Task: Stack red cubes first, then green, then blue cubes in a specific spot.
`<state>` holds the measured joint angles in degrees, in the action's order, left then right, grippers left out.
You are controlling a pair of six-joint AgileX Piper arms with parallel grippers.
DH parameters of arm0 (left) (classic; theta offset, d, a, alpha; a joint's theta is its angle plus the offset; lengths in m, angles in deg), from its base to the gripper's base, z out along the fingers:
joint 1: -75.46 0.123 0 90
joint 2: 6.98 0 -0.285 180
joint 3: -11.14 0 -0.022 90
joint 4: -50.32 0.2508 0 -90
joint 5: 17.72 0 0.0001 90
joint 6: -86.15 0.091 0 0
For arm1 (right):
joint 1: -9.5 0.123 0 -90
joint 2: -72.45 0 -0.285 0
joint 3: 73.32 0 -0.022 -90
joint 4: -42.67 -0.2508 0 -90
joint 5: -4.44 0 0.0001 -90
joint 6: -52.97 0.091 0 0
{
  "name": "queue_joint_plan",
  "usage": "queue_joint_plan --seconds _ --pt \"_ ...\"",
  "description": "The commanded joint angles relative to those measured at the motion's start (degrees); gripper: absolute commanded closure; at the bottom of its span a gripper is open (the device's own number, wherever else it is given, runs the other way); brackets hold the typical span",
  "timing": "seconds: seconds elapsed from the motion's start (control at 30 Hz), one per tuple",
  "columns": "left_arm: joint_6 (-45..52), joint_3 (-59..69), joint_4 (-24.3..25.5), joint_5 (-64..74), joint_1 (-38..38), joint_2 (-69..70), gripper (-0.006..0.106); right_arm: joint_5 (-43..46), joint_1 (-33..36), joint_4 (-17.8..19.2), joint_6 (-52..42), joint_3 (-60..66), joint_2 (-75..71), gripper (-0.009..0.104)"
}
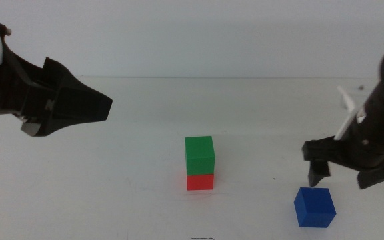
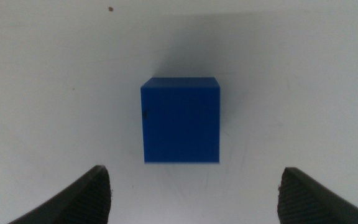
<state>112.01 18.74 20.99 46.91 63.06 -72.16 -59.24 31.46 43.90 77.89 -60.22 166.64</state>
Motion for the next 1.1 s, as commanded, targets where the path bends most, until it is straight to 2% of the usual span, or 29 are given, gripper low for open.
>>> queue_joint_plan --seconds 0.0,0.2,0.9,1.07 --pt "0.0 -1.5 -2.8 -2.7 -0.1 0.6 0.007 2.3 0.2 0.3 0.2 -1.8 0.4 0.001" --pt "0.0 -1.5 -2.8 -2.7 -0.1 0.6 0.007 5.0 0.2 0.3 -0.2 -1.7 4.4 0.001" --pt "0.0 -1.5 -2.8 -2.7 -0.1 0.6 0.007 5.1 0.2 0.3 -1.7 -1.6 13.7 0.001" --pt "0.0 -1.5 -2.8 -2.7 -0.1 0.6 0.007 5.0 0.2 0.2 -2.2 -1.6 14.6 0.008"
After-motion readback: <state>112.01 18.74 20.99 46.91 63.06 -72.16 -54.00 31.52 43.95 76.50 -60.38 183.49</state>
